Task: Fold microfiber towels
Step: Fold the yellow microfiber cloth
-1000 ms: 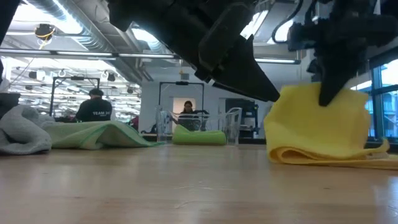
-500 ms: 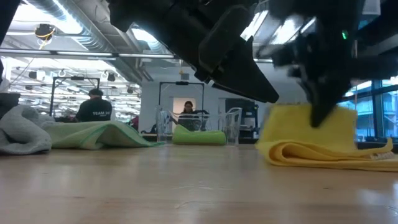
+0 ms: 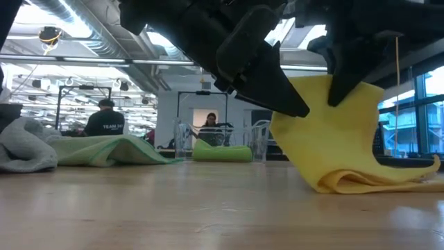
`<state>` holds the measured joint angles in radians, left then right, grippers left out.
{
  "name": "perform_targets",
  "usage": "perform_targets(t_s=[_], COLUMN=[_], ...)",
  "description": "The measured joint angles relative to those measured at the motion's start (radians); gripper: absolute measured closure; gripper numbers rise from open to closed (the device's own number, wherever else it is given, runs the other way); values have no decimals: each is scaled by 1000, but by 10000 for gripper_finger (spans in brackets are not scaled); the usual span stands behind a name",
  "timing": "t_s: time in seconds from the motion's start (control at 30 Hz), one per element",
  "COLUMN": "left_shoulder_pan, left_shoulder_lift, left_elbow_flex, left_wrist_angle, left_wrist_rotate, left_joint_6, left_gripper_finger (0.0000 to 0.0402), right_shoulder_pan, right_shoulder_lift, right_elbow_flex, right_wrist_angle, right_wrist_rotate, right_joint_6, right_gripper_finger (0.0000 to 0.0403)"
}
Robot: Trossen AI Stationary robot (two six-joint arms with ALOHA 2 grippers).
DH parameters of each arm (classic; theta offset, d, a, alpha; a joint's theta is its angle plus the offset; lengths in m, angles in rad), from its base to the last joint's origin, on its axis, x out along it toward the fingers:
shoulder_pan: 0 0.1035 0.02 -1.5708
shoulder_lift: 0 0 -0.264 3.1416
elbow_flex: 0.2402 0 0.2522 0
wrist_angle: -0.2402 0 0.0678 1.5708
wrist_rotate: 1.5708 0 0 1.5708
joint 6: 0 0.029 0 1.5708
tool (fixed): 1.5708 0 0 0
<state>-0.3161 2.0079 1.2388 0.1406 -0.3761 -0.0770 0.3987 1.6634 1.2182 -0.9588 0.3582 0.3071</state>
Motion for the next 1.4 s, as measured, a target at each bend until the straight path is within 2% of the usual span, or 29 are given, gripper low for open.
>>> perform_targets(t_s=[0.17,0.3,0.37,0.63,0.97,1.2,1.3,1.4], left_shoulder_pan=[-8,-18,-20,49,30,54,58,53], left_shoulder_lift=[0,0,19,82,84,84,84,84], left_elbow_flex=[-1,-1,2,0,0,0,0,0], left_wrist_angle=[15,69,71,47,110,-123,-112,-55], left_wrist_rotate=[19,192,226,215,217,21,16,67], left_joint_6=[0,53,43,-41,-13,-58,-70,-70], left_gripper_finger=[266,266,266,266,266,266,266,266], right_shoulder_pan=[-12,-17,-16,-17,-15,-5,7,12], right_shoulder_lift=[0,0,0,0,0,0,0,0], right_elbow_flex=[0,0,0,-2,-2,-2,-2,-2], right_wrist_angle=[-18,-15,-15,-15,-9,-11,-6,10], right_wrist_rotate=[31,33,32,25,15,7,6,7], right_joint_6=[-3,-5,-5,2,1,0,-5,-24], right_gripper_finger=[394,394,393,393,393,393,393,393])
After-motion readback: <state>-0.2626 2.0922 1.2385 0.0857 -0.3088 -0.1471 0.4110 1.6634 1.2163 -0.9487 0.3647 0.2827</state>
